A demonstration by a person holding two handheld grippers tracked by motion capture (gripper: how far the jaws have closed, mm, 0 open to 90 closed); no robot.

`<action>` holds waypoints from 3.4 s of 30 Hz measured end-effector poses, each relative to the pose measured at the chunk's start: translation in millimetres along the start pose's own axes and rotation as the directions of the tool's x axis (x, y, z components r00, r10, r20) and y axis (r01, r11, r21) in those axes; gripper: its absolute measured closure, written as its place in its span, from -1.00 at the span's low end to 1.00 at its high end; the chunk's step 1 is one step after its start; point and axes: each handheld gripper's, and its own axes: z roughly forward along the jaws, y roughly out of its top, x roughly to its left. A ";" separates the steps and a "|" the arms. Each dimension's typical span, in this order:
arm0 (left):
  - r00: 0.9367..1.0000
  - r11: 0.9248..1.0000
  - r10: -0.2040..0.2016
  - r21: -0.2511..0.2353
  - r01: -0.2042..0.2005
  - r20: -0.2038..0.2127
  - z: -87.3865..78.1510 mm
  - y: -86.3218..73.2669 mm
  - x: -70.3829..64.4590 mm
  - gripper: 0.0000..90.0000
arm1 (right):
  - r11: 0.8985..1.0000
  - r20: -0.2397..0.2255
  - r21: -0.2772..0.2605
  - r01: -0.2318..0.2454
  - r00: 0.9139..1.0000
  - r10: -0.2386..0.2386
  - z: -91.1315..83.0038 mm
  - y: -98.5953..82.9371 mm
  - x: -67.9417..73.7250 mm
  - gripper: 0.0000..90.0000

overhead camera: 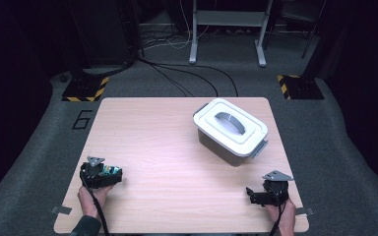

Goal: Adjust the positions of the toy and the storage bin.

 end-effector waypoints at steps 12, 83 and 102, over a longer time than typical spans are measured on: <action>0.994 0.997 0.072 -0.025 -0.070 0.085 -11.7 11.8 -28.0 -1.00 | 1.000 0.000 -0.001 -0.002 1.000 0.002 0.0 0.0 0.1 -0.98; 0.928 0.963 0.264 -0.012 -0.271 0.264 15.5 -17.4 -101.6 -0.99 | 0.995 -0.089 -0.074 0.071 0.993 -0.077 -68.7 125.4 4.8 -0.95; 0.925 0.961 0.270 -0.018 -0.275 0.267 15.4 -17.4 -101.5 -0.97 | 0.996 -0.112 -0.067 0.066 0.991 -0.073 -34.5 177.5 -0.3 -1.00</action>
